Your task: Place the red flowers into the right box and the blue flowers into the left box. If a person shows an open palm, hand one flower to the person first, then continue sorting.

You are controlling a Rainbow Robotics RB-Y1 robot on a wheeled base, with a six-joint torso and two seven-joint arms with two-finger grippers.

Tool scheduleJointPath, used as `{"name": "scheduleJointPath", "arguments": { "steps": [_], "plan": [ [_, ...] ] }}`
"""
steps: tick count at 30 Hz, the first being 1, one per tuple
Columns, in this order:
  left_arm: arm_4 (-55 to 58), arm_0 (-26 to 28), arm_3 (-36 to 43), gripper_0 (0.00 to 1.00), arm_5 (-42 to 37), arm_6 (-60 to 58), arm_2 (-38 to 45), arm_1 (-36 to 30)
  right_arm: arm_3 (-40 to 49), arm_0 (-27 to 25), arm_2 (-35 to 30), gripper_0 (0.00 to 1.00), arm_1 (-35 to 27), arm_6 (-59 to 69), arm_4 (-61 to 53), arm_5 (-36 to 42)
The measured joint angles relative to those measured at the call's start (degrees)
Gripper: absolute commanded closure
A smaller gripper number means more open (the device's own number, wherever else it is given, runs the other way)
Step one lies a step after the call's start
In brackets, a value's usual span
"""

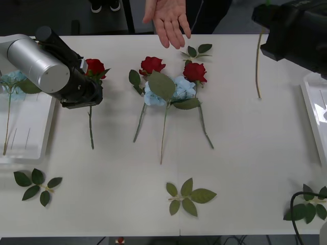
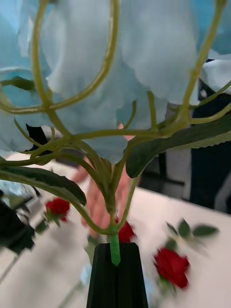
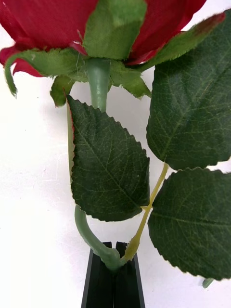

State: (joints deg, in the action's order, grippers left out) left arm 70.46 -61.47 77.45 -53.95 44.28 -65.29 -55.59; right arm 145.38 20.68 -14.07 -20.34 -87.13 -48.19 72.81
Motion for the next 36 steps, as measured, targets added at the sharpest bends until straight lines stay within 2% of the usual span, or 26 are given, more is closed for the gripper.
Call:
{"name": "scheduleJointPath", "arguments": {
  "steps": [2,6,8,15,20,23,36],
  "plan": [
    [0.0,0.0,-0.01,1.0,0.0,0.0,0.0,0.0,-0.55,-1.02,2.81,1.0,0.0,0.0,1.0,-6.58],
    [0.0,0.0,-0.02,1.0,0.0,0.0,0.0,0.0,-3.05,-2.09,7.94,1.0,0.0,-0.01,6.16,-14.09],
    [0.0,0.0,-0.03,1.0,0.0,0.0,0.0,0.0,-5.59,-2.22,10.81,1.0,0.0,-0.02,9.15,-20.33],
    [0.1,0.0,-0.07,1.0,0.0,0.0,0.0,0.0,-17.58,-1.37,18.13,1.0,0.0,-0.03,16.85,-33.09],
    [0.23,0.0,-0.07,1.0,0.0,0.0,0.0,0.0,-24.85,1.59,19.9,1.0,0.0,-0.03,19.29,-37.9],
    [0.24,0.0,-0.07,1.0,0.0,0.0,0.0,0.0,-27.12,3.29,19.95,1.0,0.0,-0.03,19.46,-38.07],
    [0.41,0.0,-0.07,1.0,0.0,0.0,0.0,0.0,-27.62,4.07,19.95,1.0,0.0,-0.03,19.5,-38.07]
  ]
}}
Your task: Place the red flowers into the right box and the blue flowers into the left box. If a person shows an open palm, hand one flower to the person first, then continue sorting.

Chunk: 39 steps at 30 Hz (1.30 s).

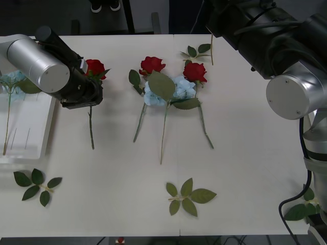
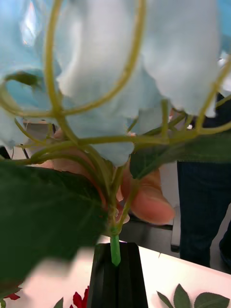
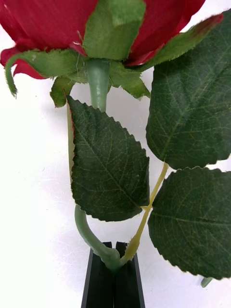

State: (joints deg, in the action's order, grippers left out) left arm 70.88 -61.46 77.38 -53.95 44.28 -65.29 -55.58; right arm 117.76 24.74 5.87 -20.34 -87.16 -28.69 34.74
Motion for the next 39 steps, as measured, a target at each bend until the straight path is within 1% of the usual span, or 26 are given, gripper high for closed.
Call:
{"name": "scheduleJointPath", "arguments": {
  "steps": [8,9,10,11,13,14,15,16,17,18,22,31,33,35,39],
  "plan": [
    [0.0,0.0,0.0,1.0,0.0,0.0,0.0,0.0,0.0,0.0,0.0,1.0,0.0,0.0,0.11,-0.06],
    [0.0,0.0,0.0,1.0,0.0,0.0,0.0,0.0,0.0,0.0,0.0,0.99,0.0,0.0,0.25,-0.08],
    [0.0,0.0,0.0,1.0,0.0,0.0,0.0,0.0,0.0,0.0,0.0,0.94,0.0,0.0,0.45,-0.09],
    [0.0,0.0,0.0,1.0,0.0,0.0,0.0,0.0,0.0,0.0,0.0,0.85,0.0,0.0,0.63,-0.09],
    [0.0,0.0,0.0,1.0,0.0,0.0,0.0,0.0,0.0,0.0,0.0,0.5,0.0,0.0,0.65,-0.1],
    [0.0,0.0,0.0,1.0,0.0,0.0,0.0,0.0,0.0,0.0,0.0,0.34,0.0,0.0,0.65,-0.11],
    [0.0,0.0,0.0,1.0,0.0,0.0,0.0,0.0,0.0,0.0,0.0,0.26,0.0,0.0,0.65,-0.11],
    [0.0,0.0,0.0,1.0,0.0,0.0,0.0,0.0,0.0,0.0,0.0,0.21,0.0,0.0,0.65,-0.12],
    [0.0,0.0,0.0,1.0,0.0,0.0,0.0,0.0,0.0,0.0,0.0,0.12,0.0,0.0,0.64,-0.13],
    [0.0,0.0,0.0,1.0,0.0,0.0,0.0,0.0,0.0,0.0,0.0,0.08,0.0,0.0,0.64,-0.13],
    [0.0,0.0,0.0,1.0,0.0,0.0,0.0,0.0,0.0,0.0,0.0,0.02,0.0,0.0,0.63,-0.13],
    [0.0,0.0,0.0,1.0,0.0,0.0,0.0,0.0,0.02,0.0,-0.2,0.02,0.0,0.0,0.42,0.74],
    [0.0,0.0,0.0,1.0,0.0,0.0,0.0,0.0,0.43,0.0,-1.22,0.02,0.0,0.01,-0.15,5.46],
    [0.0,0.0,0.0,1.0,0.0,0.0,0.0,0.0,1.86,0.0,-3.42,0.02,0.0,0.01,-1.26,13.54],
    [0.01,0.0,-0.01,1.0,0.0,0.0,0.0,0.0,6.36,-0.01,-11.15,0.02,0.0,0.01,-5.93,29.15]
  ]
}}
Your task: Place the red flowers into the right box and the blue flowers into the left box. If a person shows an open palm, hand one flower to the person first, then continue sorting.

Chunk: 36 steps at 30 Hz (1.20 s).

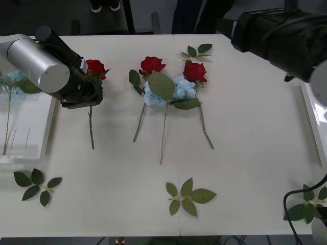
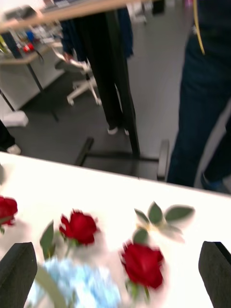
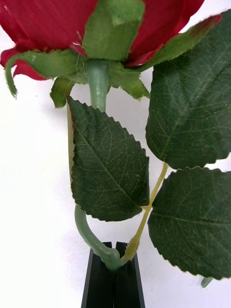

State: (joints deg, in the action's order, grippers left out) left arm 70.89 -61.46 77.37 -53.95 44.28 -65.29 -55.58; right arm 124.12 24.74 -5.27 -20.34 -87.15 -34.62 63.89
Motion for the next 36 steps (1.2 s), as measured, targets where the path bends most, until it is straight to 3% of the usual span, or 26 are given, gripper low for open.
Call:
{"name": "scheduleJointPath", "arguments": {
  "steps": [7,12,17,28,36],
  "plan": [
    [0.04,0.0,0.0,1.0,0.0,0.0,0.0,0.0,2.51,-0.03,-12.24,0.02,-0.01,0.0,-4.28,24.7],
    [0.12,0.0,0.0,1.0,0.0,0.0,0.0,0.0,-8.25,-0.13,-13.61,0.02,-0.55,0.0,-4.26,28.82],
    [0.13,0.0,0.0,1.0,0.0,0.0,0.0,0.0,-22.67,-0.16,-10.1,0.02,-2.43,-0.06,-0.23,26.45],
    [1.71,0.0,0.22,1.0,0.0,1.52,0.75,0.0,-38.84,0.22,4.6,0.02,-2.54,0.87,4.33,6.76],
    [11.58,2.58,2.31,1.0,-0.01,19.84,11.54,0.0,-44.81,7.35,12.16,0.02,0.02,8.81,10.8,3.66]
  ]
}}
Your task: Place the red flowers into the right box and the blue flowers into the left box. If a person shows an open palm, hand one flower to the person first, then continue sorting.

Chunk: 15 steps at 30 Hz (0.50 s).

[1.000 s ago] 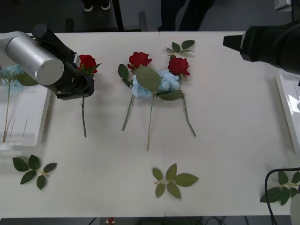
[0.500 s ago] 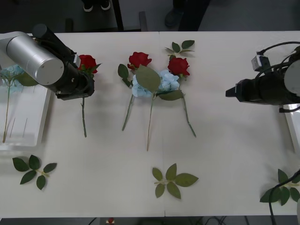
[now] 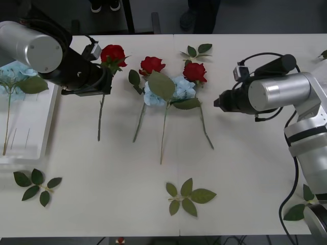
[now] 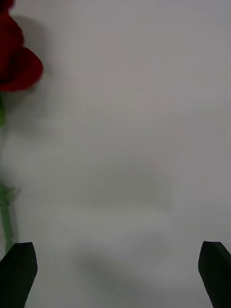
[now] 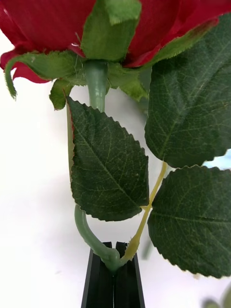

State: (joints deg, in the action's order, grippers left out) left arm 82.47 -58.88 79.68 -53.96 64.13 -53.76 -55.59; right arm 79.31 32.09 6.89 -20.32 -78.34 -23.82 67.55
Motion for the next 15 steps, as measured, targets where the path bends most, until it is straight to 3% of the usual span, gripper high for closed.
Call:
{"name": "scheduleJointPath", "arguments": {
  "steps": [4,7,10,15],
  "plan": [
    [7.11,5.56,2.53,1.0,-0.25,6.17,10.72,0.0,-2.84,4.16,0.86,0.02,2.48,1.81,2.96,-1.54],
    [16.47,9.42,3.44,1.0,-0.26,19.28,16.74,0.0,-5.04,6.56,0.93,0.02,3.94,3.27,5.16,-3.33],
    [25.37,12.08,3.67,1.0,-0.26,34.93,19.45,0.0,-7.89,7.99,0.93,0.02,4.97,3.28,6.59,-6.74],
    [37.29,15.06,3.87,1.0,-0.26,47.61,21.19,0.18,-11.48,8.59,1.34,0.02,5.3,3.28,6.69,-9.85]
  ]
}}
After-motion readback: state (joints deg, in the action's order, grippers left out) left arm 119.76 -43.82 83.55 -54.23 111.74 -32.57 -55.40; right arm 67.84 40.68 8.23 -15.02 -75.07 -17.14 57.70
